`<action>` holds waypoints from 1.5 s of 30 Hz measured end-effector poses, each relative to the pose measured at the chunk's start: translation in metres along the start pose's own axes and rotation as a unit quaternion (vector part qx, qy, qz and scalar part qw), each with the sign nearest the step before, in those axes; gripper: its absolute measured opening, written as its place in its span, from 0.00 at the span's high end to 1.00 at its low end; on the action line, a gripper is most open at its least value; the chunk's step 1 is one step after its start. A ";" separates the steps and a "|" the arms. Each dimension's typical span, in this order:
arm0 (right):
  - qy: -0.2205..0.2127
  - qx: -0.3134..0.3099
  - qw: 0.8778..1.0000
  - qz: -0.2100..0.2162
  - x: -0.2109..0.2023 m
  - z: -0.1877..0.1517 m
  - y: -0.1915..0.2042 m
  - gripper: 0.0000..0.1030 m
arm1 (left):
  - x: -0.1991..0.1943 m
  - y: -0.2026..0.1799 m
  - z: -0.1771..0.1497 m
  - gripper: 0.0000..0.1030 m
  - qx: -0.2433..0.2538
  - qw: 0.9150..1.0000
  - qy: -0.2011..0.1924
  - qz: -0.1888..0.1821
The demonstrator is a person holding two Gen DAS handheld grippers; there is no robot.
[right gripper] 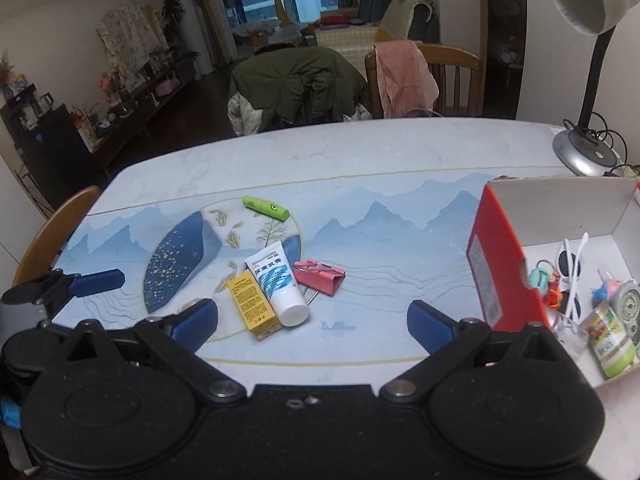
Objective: Organize rigid objects
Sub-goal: 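Withdraw both tools from the box toward the yellow box and binder clip, then grasp the yellow medicine box with left tool while right tool grasps the pink binder clip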
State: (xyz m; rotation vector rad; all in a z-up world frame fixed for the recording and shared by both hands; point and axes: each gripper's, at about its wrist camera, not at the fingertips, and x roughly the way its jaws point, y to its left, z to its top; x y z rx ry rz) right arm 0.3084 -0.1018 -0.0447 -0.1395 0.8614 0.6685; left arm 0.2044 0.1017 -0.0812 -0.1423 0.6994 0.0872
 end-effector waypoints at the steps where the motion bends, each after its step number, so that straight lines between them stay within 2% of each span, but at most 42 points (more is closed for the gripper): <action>1: 0.004 0.000 1.000 -0.003 0.006 0.001 0.001 0.02 | 0.003 0.001 -0.001 0.00 0.001 1.000 0.001 0.000; 13: 0.052 -0.001 0.998 -0.029 0.072 0.014 -0.003 0.09 | 0.043 0.009 -0.007 0.00 0.025 1.000 0.013 -0.007; 22: 0.072 -0.036 0.997 -0.019 0.109 0.020 -0.006 0.11 | 0.077 0.010 -0.014 0.00 0.044 0.998 0.032 -0.026; 25: 0.085 -0.047 0.995 -0.016 0.125 0.021 -0.009 0.22 | 0.087 0.013 -0.015 0.00 0.041 0.998 0.038 -0.032; 31: 0.087 -0.039 0.995 -0.016 0.147 0.023 -0.017 0.23 | 0.101 0.010 -0.017 0.00 0.045 0.997 0.043 -0.042; 39: 0.087 -0.050 0.995 -0.003 0.165 0.031 -0.015 0.29 | 0.110 0.008 -0.021 0.02 0.061 0.996 0.040 -0.050; 42: 0.093 -0.063 0.994 -0.002 0.171 0.030 -0.012 0.35 | 0.112 0.007 -0.022 0.05 0.070 0.995 0.039 -0.055; 44: 0.094 -0.075 0.993 -0.004 0.174 0.028 -0.009 0.36 | 0.113 0.007 -0.024 0.09 0.074 0.995 0.040 -0.053; 45: 0.094 -0.078 0.992 -0.004 0.175 0.027 -0.008 0.36 | 0.114 0.007 -0.025 0.14 0.075 0.995 0.042 -0.055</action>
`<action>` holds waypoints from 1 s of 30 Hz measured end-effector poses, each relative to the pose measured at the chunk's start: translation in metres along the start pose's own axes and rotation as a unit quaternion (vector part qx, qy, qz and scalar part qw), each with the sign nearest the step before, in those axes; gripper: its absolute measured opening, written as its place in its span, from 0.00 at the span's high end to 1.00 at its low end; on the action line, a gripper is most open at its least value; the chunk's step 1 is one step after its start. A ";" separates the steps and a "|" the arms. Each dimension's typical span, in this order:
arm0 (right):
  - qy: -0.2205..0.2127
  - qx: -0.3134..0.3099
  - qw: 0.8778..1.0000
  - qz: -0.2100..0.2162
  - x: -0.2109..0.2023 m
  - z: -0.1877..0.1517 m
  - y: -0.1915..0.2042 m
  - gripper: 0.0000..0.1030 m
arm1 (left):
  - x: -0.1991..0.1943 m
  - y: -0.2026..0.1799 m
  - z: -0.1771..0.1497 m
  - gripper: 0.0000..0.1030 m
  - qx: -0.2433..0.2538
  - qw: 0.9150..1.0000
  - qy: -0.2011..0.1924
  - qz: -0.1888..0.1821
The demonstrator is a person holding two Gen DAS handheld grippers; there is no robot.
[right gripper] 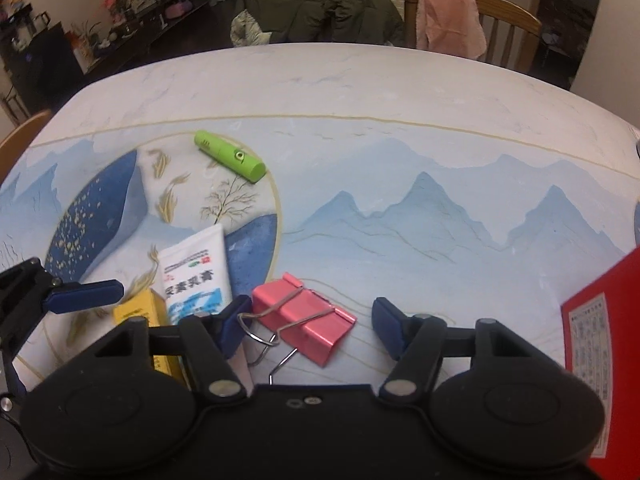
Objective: Organize rigid objects
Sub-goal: 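Grasp the yellow medicine box with left tool while right tool grasps the pink binder clip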
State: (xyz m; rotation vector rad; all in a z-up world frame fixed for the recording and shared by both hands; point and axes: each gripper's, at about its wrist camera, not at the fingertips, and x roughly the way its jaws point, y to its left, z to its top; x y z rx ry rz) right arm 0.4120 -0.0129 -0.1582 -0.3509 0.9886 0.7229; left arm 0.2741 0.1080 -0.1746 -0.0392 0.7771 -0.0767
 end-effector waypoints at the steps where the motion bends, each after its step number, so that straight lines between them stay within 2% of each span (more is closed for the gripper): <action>1: -0.002 -0.005 1.000 -0.002 0.001 -0.001 0.001 0.36 | 0.001 0.000 -0.001 0.17 0.000 1.000 0.002 -0.002; 6: -0.007 -0.040 0.999 -0.017 0.003 -0.002 0.009 0.36 | 0.000 -0.001 -0.003 0.28 -0.001 1.000 -0.002 0.002; 12: -0.011 -0.055 0.998 -0.023 0.003 -0.003 0.015 0.44 | -0.003 -0.002 -0.003 0.29 -0.003 1.000 0.001 0.012; 18: -0.003 -0.024 0.999 -0.030 -0.004 -0.011 0.013 0.45 | -0.009 0.004 -0.002 0.30 -0.043 0.999 0.008 0.000; 30: -0.009 0.023 1.000 -0.017 -0.050 -0.050 0.011 0.45 | -0.040 -0.006 -0.011 0.30 -0.062 0.998 0.010 0.014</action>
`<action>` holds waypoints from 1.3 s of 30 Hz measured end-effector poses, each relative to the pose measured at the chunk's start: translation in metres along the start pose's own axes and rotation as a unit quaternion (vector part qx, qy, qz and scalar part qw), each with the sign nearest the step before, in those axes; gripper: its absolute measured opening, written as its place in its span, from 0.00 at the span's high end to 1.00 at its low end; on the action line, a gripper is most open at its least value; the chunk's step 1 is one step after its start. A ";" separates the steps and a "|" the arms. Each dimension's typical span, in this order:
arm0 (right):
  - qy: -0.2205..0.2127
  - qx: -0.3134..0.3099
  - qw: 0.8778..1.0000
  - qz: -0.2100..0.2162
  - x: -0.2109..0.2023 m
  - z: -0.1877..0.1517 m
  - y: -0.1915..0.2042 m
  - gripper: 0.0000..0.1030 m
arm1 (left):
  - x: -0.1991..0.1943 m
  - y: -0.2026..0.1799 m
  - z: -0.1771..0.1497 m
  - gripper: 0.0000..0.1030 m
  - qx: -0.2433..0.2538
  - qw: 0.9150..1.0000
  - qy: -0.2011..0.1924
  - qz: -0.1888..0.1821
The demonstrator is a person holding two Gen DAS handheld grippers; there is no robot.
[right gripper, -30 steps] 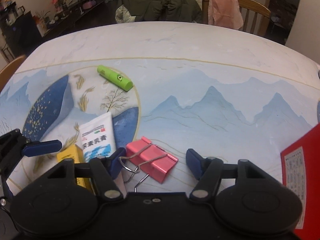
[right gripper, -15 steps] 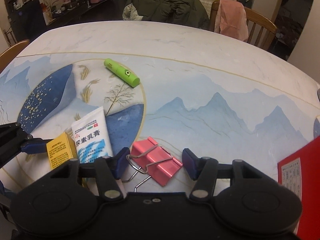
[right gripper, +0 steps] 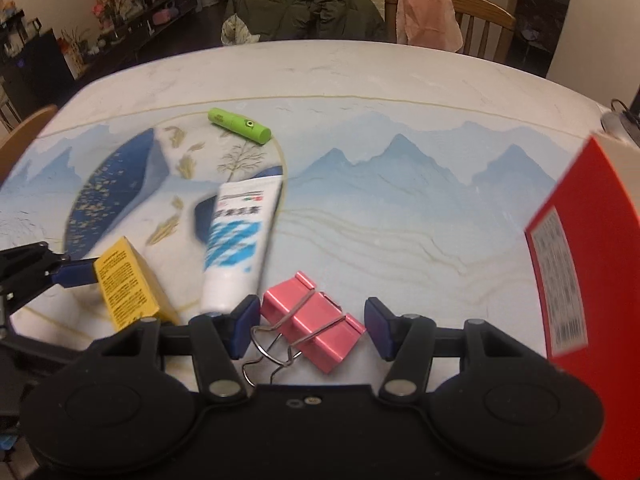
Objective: Organize rigid objects
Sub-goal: 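Grasp the yellow medicine box with left tool while right tool grasps the pink binder clip, then carry the yellow box and pink clip over the red shoebox with both tools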
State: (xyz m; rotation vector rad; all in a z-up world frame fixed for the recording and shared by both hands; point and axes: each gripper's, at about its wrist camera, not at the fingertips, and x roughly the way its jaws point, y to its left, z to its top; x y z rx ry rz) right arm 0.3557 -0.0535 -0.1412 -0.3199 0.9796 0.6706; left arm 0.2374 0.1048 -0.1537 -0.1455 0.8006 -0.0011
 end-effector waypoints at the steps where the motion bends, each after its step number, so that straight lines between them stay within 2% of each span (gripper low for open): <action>1: -0.001 0.000 1.000 0.001 -0.006 -0.002 0.001 0.45 | -0.004 -0.002 -0.001 0.30 0.001 1.000 -0.001 0.000; 14: -0.038 0.005 0.999 0.026 -0.092 -0.030 -0.007 0.45 | -0.063 -0.043 0.013 0.30 0.007 1.000 -0.025 -0.006; 23: -0.075 0.006 0.997 0.029 -0.142 -0.038 -0.031 0.45 | -0.092 -0.094 0.032 0.30 0.035 0.998 -0.046 -0.026; 30: -0.100 0.013 0.994 0.030 -0.166 -0.040 -0.068 0.45 | -0.093 -0.143 0.051 0.30 0.066 0.995 -0.058 -0.042; 39: -0.114 0.035 0.993 0.008 -0.180 -0.049 -0.135 0.45 | -0.069 -0.204 0.072 0.30 0.093 0.993 -0.053 -0.048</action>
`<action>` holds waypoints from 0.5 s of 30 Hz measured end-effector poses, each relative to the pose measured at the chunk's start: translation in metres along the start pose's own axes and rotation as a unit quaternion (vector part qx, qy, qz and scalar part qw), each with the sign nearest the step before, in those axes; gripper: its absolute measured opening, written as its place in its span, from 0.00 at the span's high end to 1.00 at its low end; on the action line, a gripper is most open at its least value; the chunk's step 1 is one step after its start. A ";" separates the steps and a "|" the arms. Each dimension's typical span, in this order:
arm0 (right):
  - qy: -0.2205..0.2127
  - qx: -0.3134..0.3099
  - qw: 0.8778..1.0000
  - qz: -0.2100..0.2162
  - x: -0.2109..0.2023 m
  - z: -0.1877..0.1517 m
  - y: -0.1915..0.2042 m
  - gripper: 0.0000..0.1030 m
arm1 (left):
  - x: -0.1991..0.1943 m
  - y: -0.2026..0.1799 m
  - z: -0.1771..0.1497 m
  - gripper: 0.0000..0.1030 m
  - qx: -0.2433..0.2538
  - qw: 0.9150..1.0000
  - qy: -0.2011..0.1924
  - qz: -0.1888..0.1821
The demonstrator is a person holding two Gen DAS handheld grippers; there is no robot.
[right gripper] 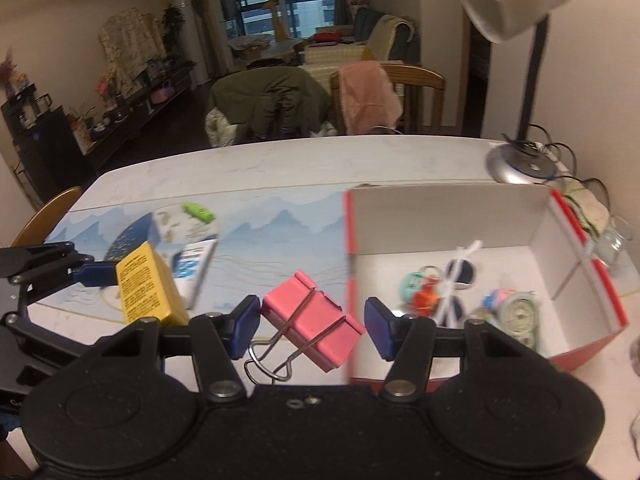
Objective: Organize rigid objects
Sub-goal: 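Carry the yellow box and pink clip over the red shoebox with both tools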
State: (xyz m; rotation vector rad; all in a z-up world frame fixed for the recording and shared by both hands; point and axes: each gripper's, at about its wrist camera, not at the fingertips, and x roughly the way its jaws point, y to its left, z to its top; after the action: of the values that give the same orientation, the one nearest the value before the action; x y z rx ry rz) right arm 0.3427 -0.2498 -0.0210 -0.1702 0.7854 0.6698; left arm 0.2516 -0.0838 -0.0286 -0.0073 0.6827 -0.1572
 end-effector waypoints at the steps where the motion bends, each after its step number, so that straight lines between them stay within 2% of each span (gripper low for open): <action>1: -0.001 0.002 1.000 -0.004 -0.001 0.000 -0.008 0.45 | 0.004 -0.005 0.002 0.30 0.001 1.000 0.001 -0.001; 12: -0.002 0.019 0.999 -0.026 -0.006 -0.003 -0.085 0.46 | 0.051 -0.058 0.027 0.30 0.021 1.000 0.012 -0.007; 14: 0.002 0.022 0.999 -0.030 -0.004 -0.002 -0.098 0.69 | 0.059 -0.066 0.031 0.30 0.027 1.000 0.015 -0.006; 15: 0.003 0.028 0.999 -0.030 -0.003 -0.001 -0.107 0.71 | 0.064 -0.070 0.033 0.30 0.030 0.999 0.017 -0.007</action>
State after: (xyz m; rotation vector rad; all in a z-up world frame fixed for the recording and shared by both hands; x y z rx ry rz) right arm 0.4061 -0.3351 -0.0300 -0.1439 0.8009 0.5893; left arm 0.3113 -0.1640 -0.0391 0.0481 0.7117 -0.1909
